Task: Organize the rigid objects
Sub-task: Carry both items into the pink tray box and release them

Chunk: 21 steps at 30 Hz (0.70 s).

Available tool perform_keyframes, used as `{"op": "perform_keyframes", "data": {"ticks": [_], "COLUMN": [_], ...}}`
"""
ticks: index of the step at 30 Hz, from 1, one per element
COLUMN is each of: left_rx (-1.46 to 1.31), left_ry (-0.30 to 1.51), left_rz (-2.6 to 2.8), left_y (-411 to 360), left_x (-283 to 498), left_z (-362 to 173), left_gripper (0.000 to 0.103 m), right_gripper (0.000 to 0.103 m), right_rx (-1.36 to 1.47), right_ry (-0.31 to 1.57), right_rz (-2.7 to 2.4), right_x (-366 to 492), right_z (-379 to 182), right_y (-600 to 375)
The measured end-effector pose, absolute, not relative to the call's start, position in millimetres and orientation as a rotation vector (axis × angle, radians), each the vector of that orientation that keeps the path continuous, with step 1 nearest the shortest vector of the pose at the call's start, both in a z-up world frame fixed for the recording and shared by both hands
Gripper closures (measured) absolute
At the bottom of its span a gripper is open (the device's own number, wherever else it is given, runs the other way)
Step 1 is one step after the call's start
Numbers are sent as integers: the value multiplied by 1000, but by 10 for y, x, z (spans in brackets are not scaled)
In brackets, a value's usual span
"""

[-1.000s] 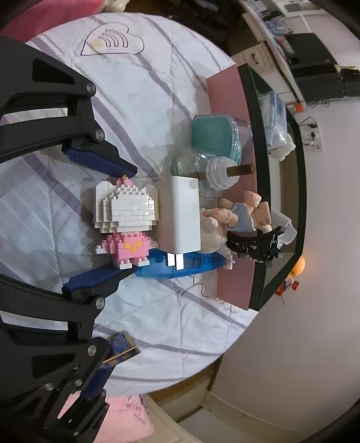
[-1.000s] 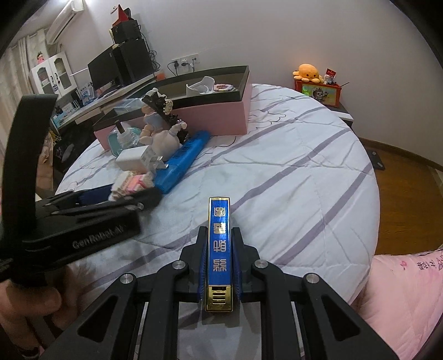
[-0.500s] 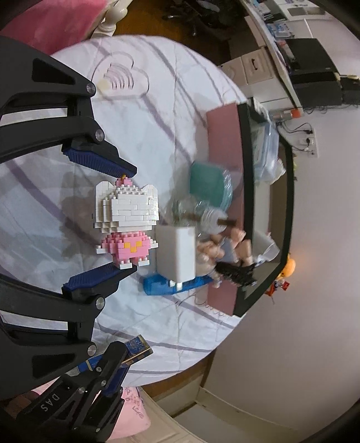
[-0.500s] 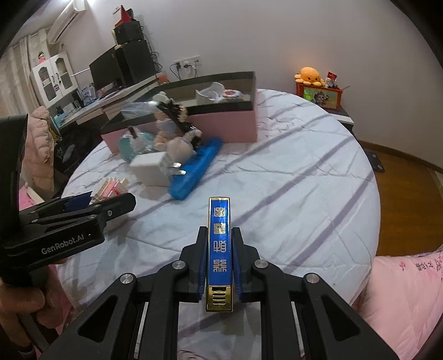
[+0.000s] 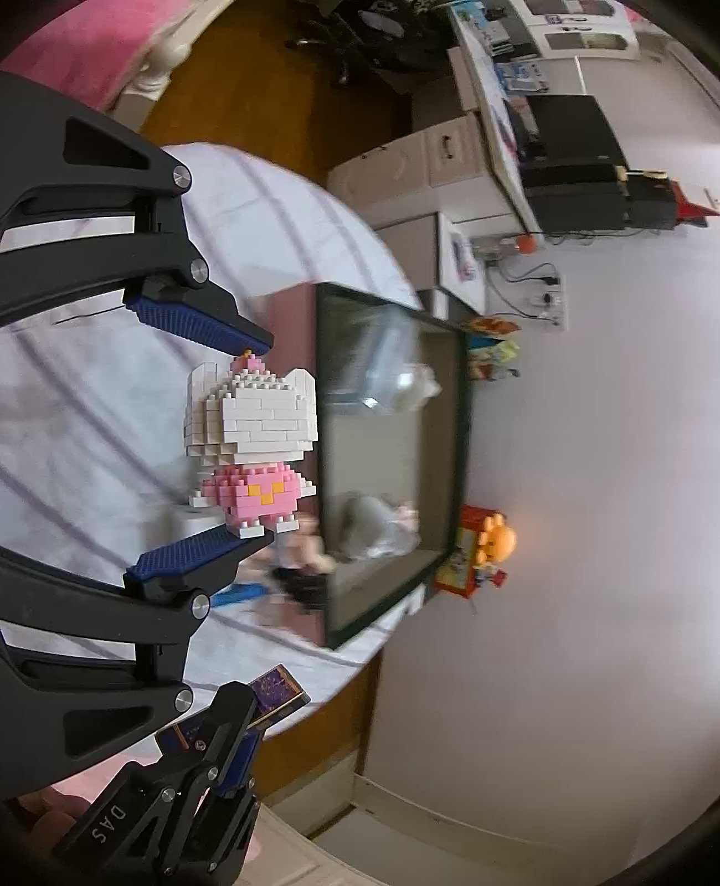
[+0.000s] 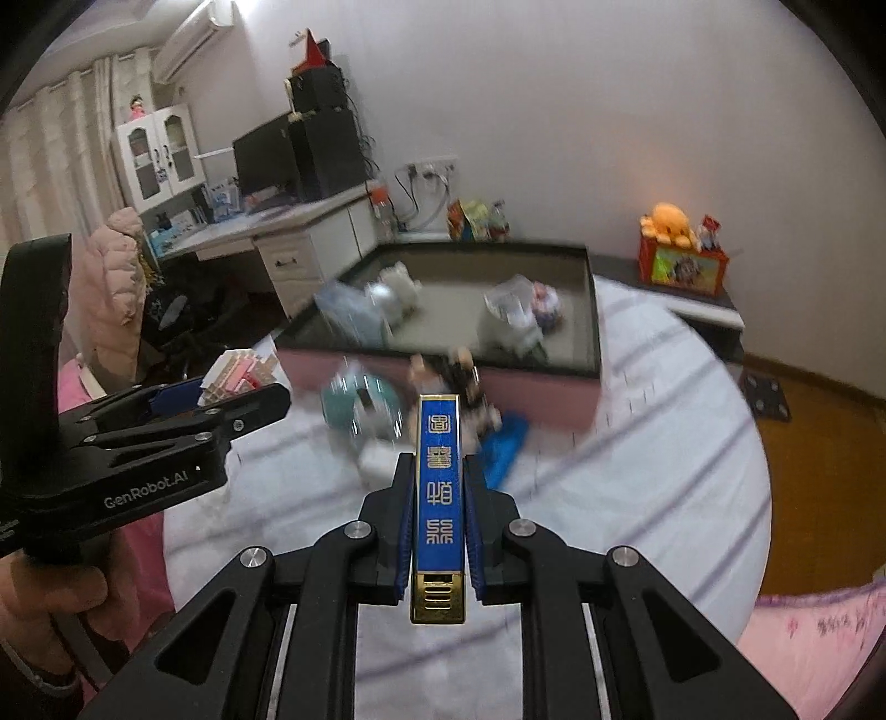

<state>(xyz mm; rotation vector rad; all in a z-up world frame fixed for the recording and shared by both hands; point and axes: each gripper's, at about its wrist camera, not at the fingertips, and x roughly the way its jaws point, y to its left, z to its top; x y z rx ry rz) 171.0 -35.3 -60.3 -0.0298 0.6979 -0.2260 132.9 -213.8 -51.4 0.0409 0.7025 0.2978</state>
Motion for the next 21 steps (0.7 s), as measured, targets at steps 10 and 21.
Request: {"op": "perform_keyframes", "data": {"ticks": [10, 21], "left_rx": [-27, -2], "left_ry": [633, 741], "left_rz": [-246, -244], "left_y": [-507, -900], "left_x": [2462, 3532], "left_z": [-236, -532], "left_gripper": [40, 40], "right_gripper": [88, 87], "right_rx": [95, 132], "right_ry": [637, 721], "right_rz": [297, 278], "right_x": [2097, 3284], "right_z": [-63, -272], "right_y": [-2314, -2440]}}
